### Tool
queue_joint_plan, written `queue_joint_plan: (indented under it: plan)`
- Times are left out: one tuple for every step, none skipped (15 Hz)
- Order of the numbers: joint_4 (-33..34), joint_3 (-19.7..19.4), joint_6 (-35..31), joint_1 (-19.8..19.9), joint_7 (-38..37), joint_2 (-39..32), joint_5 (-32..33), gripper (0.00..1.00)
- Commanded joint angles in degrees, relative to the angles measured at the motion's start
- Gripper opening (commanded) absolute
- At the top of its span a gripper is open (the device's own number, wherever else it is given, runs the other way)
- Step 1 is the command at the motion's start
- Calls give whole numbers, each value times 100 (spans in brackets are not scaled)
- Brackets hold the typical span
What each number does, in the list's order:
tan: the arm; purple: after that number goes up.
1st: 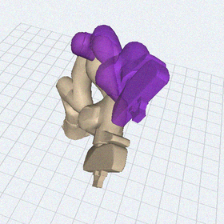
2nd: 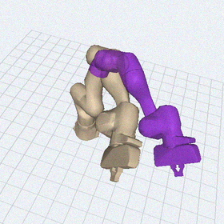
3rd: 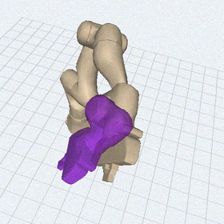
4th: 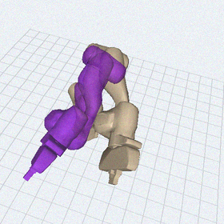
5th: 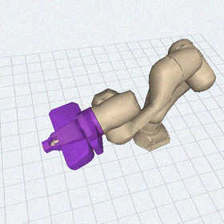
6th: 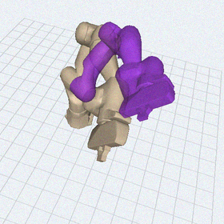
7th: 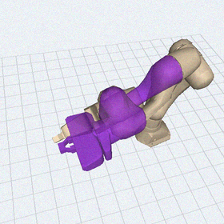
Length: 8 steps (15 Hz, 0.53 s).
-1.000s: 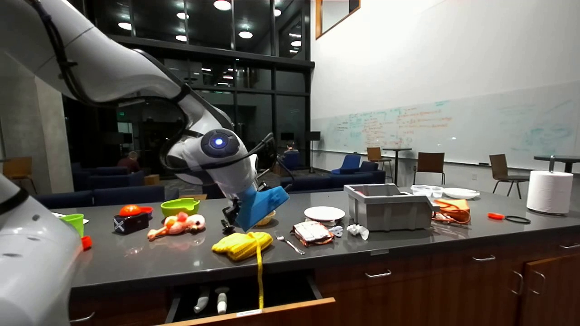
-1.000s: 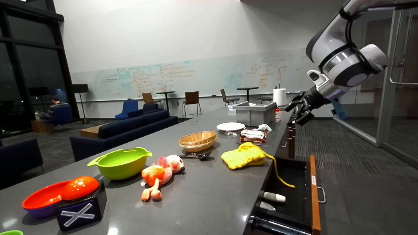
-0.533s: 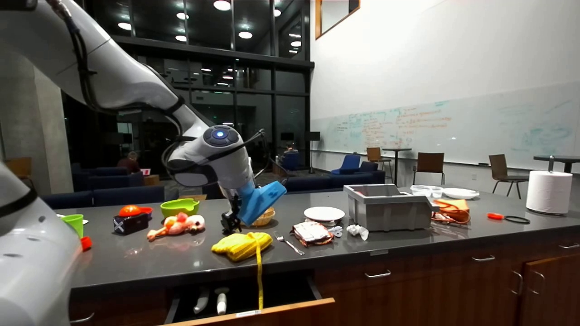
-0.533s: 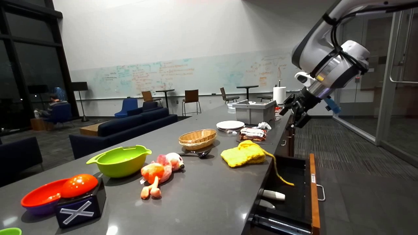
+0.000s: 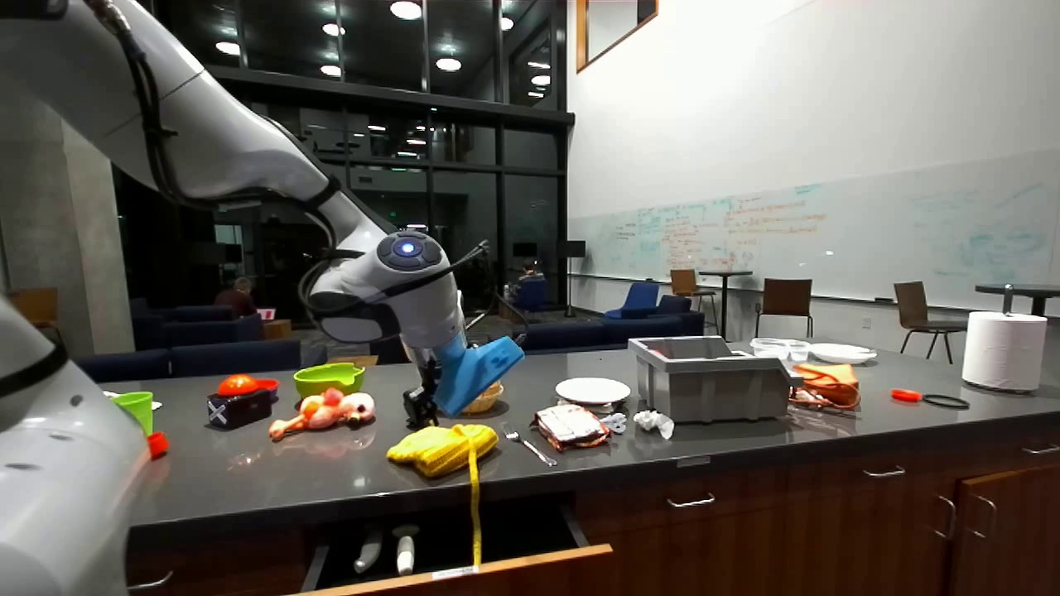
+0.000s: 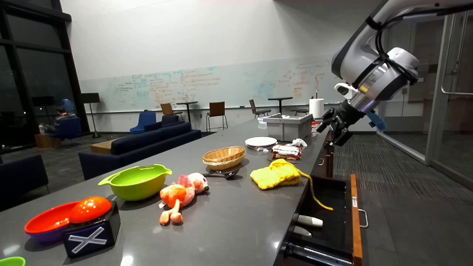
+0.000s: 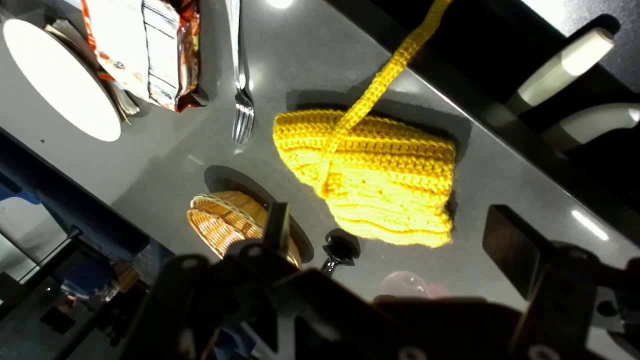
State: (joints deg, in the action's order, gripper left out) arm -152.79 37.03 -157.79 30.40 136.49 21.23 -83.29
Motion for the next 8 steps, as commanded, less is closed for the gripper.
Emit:
queue_joint_plan:
  plan:
    - [-79,-151,491,44,-349,84,334,100]
    - [-41,-163,577,49,-381,37,391,100]
    - [-22,-174,700,58,-472,48,484,100]
    - [38,-173,760,48,-428,-33,487,100]
    - [62,-142,790,44,-469,-51,547,100]
    - [97,-127,854,29,-460,-66,572,100]
    - [152,-92,848,23,-374,-145,562,100]
    - [219,-50,864,4,-314,-235,531,100]
